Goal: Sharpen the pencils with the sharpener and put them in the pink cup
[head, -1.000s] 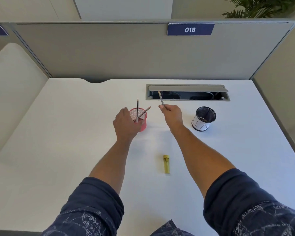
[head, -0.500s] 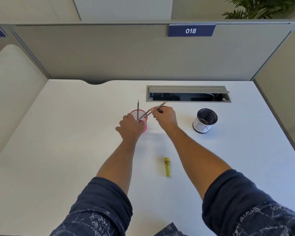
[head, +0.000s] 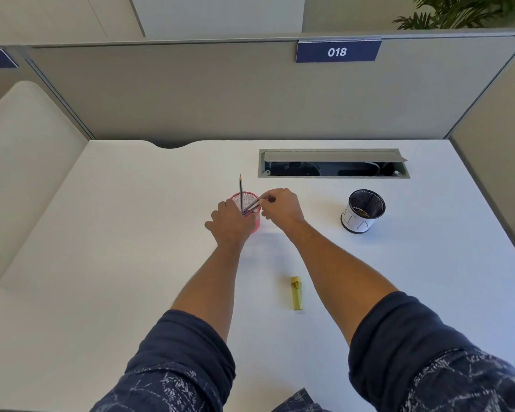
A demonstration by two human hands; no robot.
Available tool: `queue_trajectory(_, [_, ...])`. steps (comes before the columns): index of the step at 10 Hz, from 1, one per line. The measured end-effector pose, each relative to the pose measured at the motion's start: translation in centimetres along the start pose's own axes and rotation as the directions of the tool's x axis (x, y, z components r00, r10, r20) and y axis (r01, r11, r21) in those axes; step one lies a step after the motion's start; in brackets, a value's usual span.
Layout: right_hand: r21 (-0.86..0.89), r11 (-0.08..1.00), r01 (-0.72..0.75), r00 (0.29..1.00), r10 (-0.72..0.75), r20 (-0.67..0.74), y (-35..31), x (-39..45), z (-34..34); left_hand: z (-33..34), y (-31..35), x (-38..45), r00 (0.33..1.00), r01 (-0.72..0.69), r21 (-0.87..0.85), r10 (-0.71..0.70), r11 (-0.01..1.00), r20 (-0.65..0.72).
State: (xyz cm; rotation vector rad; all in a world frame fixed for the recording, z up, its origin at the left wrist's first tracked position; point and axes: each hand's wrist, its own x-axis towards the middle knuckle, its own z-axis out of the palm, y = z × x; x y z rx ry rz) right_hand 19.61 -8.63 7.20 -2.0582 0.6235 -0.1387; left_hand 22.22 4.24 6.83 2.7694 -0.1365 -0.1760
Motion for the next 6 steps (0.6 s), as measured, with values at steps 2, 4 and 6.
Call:
queue_trajectory(2, [0.132, 0.988, -0.076, 0.997, 0.077, -0.001, 0.1, -0.4, -0.4, 0.0, 0.0, -0.2, 1.0, 0.005, -0.012, -0.005, 1.0, 0.005])
queue_trajectory(4, [0.271, 0.924, -0.269, 0.963, 0.262, 0.064, 1.1, -1.2, -0.2, 0.4, -0.6, -0.3, 0.999, 0.0, -0.137, 0.006, 0.991, 0.04])
queue_trajectory(6, [0.246, 0.95, -0.193, 0.969, 0.144, 0.202, 0.7, -2.8, 0.4, 0.6, -1.4, -1.1, 0.996, -0.049, -0.306, 0.069, 0.951, 0.054])
